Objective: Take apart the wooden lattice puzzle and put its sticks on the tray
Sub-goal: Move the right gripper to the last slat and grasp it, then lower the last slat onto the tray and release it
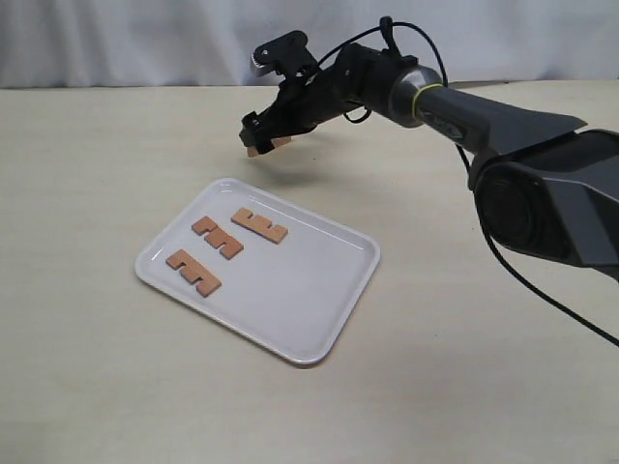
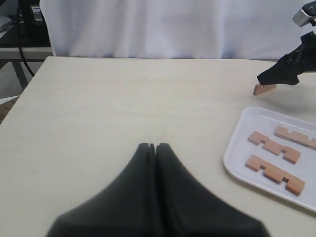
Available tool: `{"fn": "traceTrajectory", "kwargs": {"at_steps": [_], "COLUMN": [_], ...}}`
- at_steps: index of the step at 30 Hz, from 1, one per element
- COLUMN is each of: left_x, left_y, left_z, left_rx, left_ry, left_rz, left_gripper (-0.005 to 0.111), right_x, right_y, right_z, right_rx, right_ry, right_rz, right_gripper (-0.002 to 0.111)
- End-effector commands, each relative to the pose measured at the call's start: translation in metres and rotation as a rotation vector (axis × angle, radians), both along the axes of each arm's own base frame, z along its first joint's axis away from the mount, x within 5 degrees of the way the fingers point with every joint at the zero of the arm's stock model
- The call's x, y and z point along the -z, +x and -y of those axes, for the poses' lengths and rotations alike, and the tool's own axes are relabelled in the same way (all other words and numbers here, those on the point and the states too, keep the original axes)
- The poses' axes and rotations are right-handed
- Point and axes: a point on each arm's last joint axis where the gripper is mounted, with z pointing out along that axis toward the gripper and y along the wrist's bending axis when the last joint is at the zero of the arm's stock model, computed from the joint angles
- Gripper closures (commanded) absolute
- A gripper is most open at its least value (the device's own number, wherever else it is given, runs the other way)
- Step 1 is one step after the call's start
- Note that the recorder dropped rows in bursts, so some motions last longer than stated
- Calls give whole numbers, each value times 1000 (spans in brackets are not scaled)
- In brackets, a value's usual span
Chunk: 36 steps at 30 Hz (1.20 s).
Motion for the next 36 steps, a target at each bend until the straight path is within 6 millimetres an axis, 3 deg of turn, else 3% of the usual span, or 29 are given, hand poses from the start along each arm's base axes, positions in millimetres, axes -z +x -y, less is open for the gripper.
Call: {"fn": "traceTrajectory", "kwargs": {"at_steps": [1, 7, 19, 28, 32, 33, 36], "left_x": [0, 1, 1, 1, 1, 1, 1], "left_y": [0, 0, 0, 0, 0, 0, 0], "left_z": [0, 0, 0, 0, 0, 0, 0], "left_rx": [7, 6, 6, 6, 6, 6, 6], "left_ry": [-3, -5, -5, -5, -5, -5, -5], "left_rz": [5, 0, 0, 0, 0, 0, 0], "left_gripper": [107, 107, 107, 107, 107, 107, 107], "right_x": [-5, -2, 34, 41, 43, 43, 43], "right_y": [0, -2, 5, 1, -1, -2, -2], "right_z": [0, 0, 2, 0, -1, -1, -1], "right_rx": [29, 36, 23, -124, -184, -191, -192], "right_ry": [27, 42, -16, -129, -164, -168, -168], "right_rz": [-13, -45, 11, 19, 2, 1, -1], "right_gripper": [5, 5, 5, 6, 25, 38, 60]}}
